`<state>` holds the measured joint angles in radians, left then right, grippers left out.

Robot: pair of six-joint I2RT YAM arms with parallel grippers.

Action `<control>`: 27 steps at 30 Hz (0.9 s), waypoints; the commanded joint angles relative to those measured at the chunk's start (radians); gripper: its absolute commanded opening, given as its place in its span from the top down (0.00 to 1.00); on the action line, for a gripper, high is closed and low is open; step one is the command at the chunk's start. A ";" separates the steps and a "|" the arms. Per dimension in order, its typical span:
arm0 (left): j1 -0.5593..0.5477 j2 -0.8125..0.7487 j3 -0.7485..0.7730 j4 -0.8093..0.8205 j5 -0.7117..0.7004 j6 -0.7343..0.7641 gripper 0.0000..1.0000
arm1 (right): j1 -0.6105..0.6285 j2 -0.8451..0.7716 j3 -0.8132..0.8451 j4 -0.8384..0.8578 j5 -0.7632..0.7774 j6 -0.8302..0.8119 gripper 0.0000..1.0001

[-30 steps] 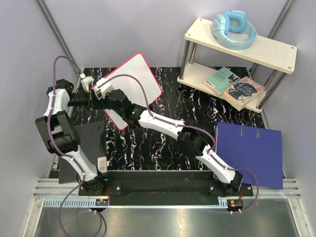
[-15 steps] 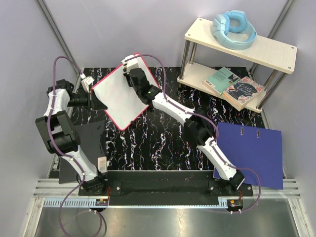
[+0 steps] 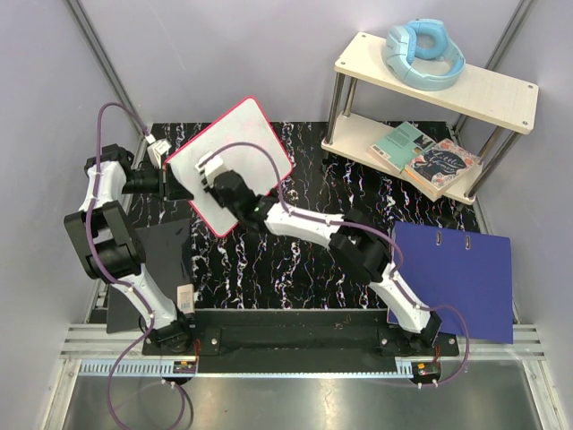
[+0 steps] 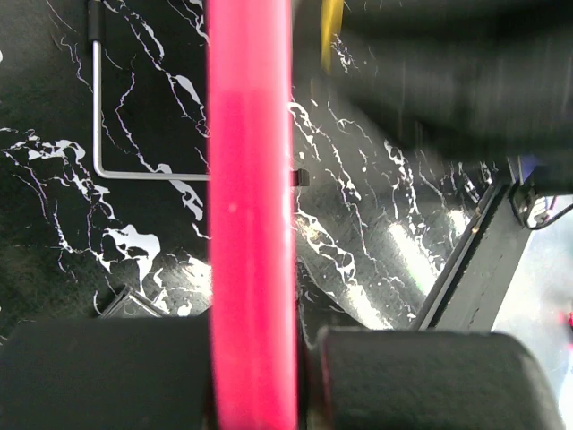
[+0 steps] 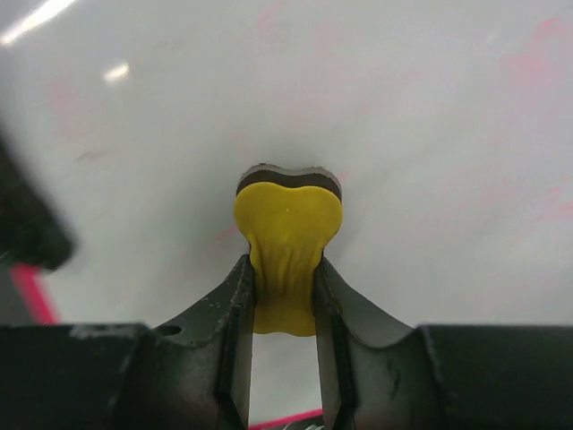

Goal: Erase the whiteboard

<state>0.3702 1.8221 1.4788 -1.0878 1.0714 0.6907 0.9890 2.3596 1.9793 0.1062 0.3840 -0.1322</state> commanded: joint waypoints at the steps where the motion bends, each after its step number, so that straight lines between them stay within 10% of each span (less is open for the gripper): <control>1: -0.036 -0.058 0.015 0.040 -0.067 0.145 1.00 | 0.082 -0.010 -0.126 0.003 -0.181 0.052 1.00; 27: -0.037 -0.084 0.006 0.031 -0.079 0.158 1.00 | -0.113 0.150 0.362 -0.210 0.029 0.089 1.00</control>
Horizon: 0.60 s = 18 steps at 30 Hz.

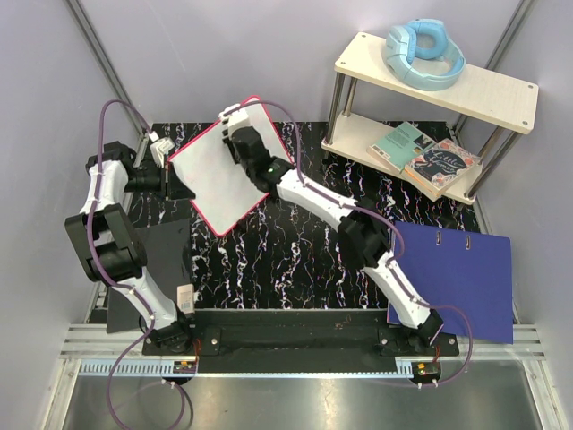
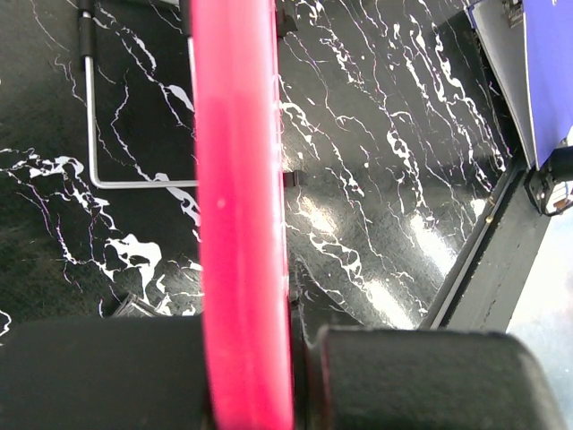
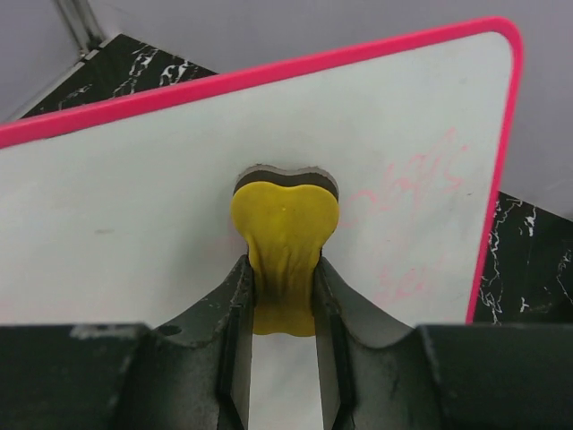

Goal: Erase the whiteboard

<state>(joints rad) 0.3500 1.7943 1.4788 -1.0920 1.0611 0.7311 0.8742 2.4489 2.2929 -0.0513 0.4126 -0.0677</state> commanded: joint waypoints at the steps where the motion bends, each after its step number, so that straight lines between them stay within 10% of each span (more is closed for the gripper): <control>1: -0.017 -0.058 0.006 0.034 -0.067 0.117 1.00 | 0.006 0.062 0.043 -0.061 -0.006 0.028 1.00; 18: -0.019 -0.058 0.006 0.030 -0.058 0.113 1.00 | 0.229 -0.105 -0.395 0.223 -0.111 -0.009 1.00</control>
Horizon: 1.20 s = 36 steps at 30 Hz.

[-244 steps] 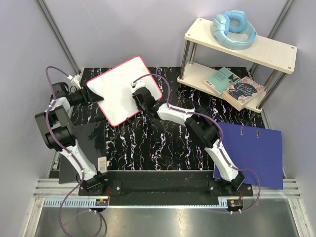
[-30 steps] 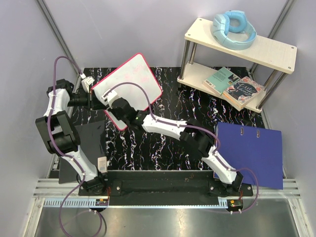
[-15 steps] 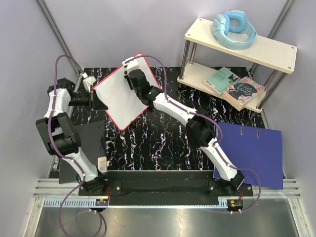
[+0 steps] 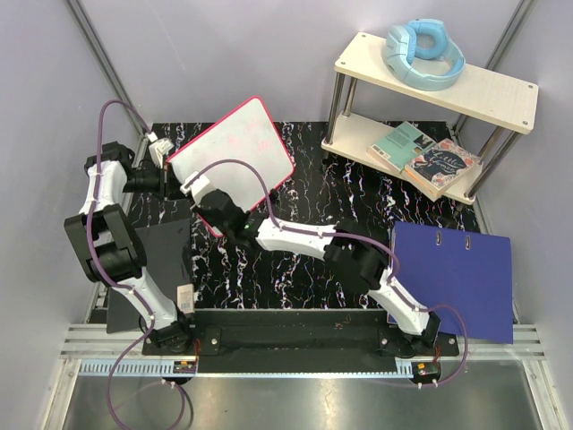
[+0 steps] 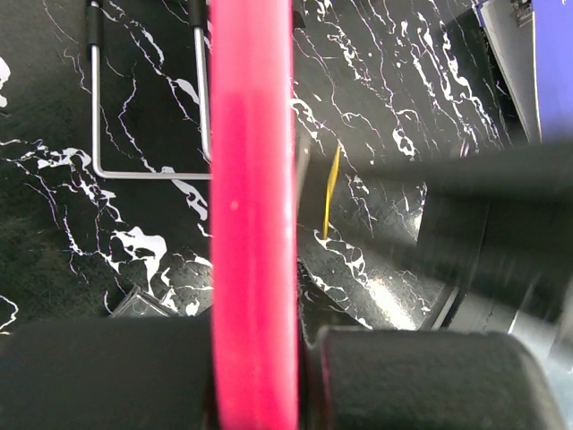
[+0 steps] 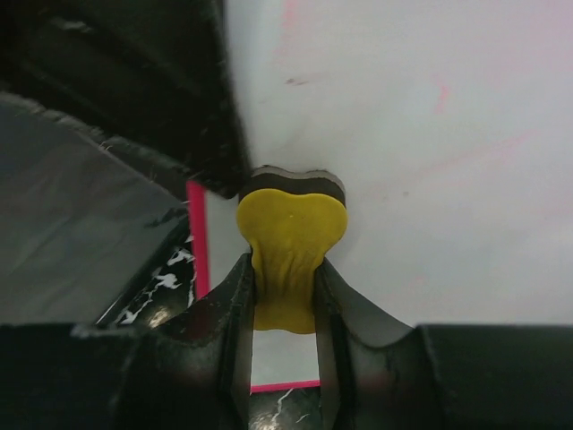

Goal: Erase the whiteboard

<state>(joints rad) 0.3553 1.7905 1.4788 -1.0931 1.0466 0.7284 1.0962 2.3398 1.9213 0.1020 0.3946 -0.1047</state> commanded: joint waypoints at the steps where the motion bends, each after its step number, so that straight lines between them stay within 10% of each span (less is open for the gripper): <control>1: -0.024 -0.059 0.005 0.032 -0.045 0.117 1.00 | -0.001 0.009 -0.012 0.061 -0.080 0.031 1.00; 17: -0.024 -0.065 0.032 -0.011 -0.048 0.151 1.00 | -0.292 0.073 0.215 0.001 0.001 0.195 1.00; 25: -0.024 -0.071 0.035 -0.034 -0.048 0.178 1.00 | -0.303 0.188 0.474 -0.093 -0.060 0.174 1.00; 36: -0.024 -0.083 0.018 -0.060 -0.046 0.209 1.00 | -0.194 0.127 0.398 -0.046 -0.232 0.109 1.00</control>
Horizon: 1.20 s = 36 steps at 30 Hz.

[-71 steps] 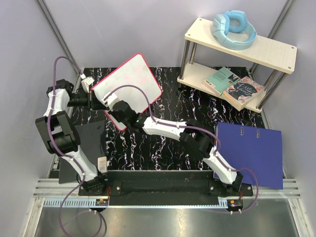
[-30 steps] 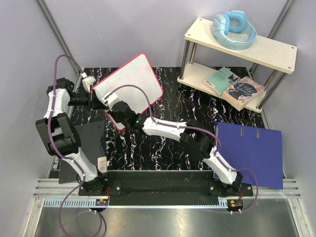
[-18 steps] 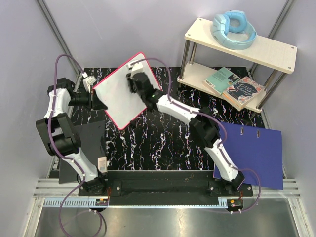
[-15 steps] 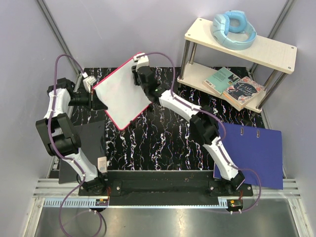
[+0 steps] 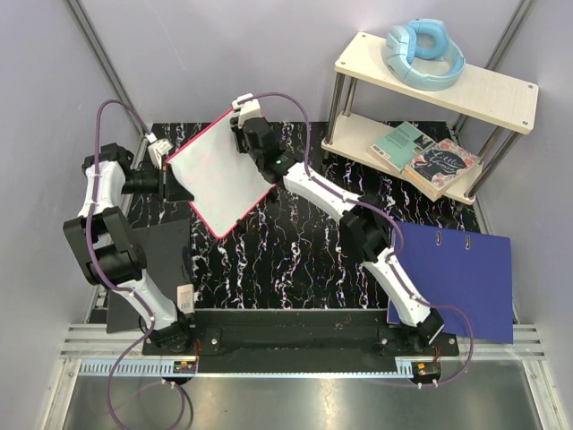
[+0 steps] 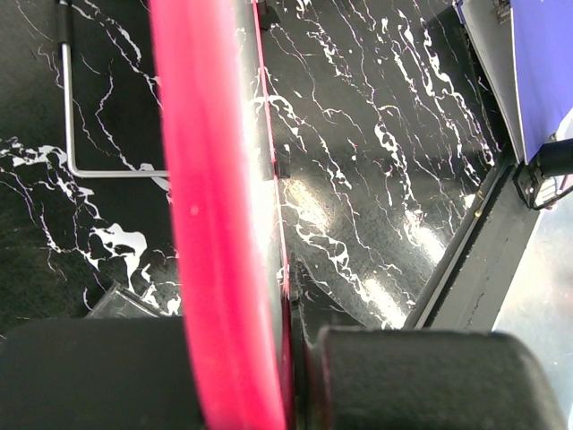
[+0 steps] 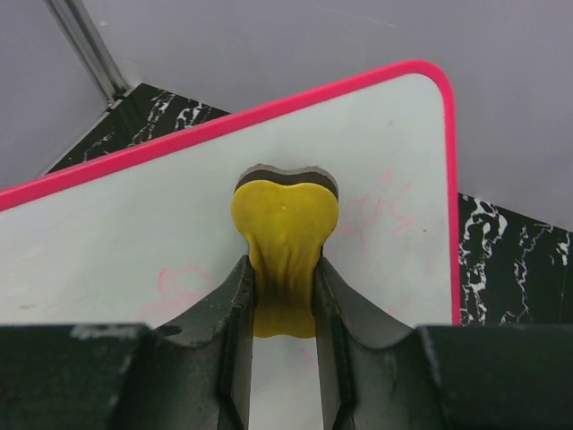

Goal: Erase the whiteboard

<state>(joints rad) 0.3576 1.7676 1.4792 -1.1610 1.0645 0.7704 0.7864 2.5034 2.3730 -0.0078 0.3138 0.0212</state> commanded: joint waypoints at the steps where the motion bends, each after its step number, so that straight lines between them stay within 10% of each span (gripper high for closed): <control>1: -0.026 -0.057 0.018 0.009 -0.063 0.165 1.00 | 0.137 -0.050 -0.110 0.083 -0.171 -0.017 1.00; 19: -0.028 -0.069 0.009 0.003 -0.084 0.178 1.00 | -0.007 0.008 -0.006 0.060 -0.035 0.059 1.00; 36: -0.028 -0.080 0.007 -0.002 -0.095 0.188 1.00 | -0.052 0.098 0.037 -0.052 -0.309 0.065 1.00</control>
<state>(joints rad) 0.3618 1.7542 1.4788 -1.1950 1.0615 0.7700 0.6865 2.5713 2.4336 0.0555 0.1852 0.0864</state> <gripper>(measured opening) 0.075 0.327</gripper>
